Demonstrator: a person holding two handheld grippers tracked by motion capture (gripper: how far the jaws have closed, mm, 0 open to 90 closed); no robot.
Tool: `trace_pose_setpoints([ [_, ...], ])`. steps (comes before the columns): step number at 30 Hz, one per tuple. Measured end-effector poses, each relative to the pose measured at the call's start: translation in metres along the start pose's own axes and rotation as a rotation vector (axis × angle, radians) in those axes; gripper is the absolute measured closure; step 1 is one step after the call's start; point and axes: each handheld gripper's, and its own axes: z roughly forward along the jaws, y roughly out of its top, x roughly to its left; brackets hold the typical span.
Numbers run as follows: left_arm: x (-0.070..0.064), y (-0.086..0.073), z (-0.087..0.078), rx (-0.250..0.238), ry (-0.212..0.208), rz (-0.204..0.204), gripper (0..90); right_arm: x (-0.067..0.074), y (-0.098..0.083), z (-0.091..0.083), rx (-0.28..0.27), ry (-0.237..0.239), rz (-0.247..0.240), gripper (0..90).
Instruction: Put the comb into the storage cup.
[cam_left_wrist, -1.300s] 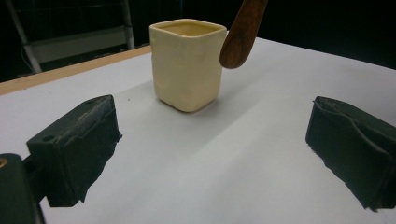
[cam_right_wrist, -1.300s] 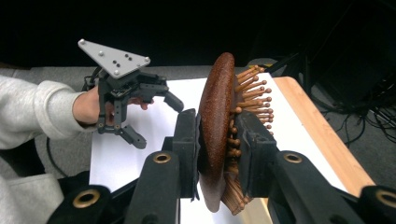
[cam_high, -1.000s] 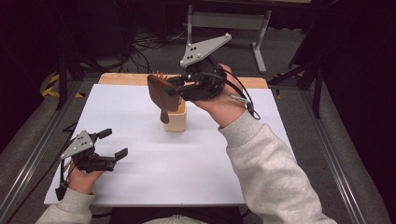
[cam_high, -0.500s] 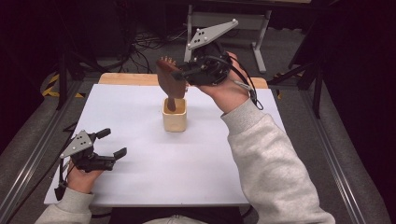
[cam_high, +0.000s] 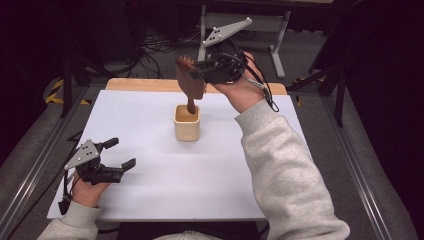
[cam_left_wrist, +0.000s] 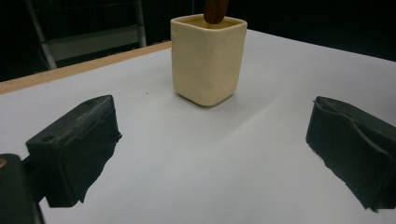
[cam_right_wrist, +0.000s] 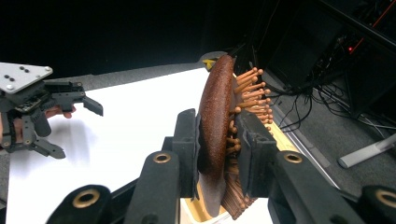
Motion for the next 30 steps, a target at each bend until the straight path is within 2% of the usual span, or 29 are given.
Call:
trace_pose_setpoints([
  [7, -0.001, 0.0, 0.0, -0.003, -0.003, 0.001, 3.6, -0.004, -0.004, 0.01, 0.003, 0.009, 0.019, 71.9],
  [20, -0.001, 0.0, 0.0, -0.008, -0.003, -0.003, 3.6, -0.01, -0.021, 0.039, 0.029, 0.038, 0.055, 71.9],
  [30, -0.001, 0.0, 0.0, -0.006, -0.006, 0.001, 3.6, -0.012, -0.03, 0.052, 0.046, 0.055, 0.075, 71.8],
])
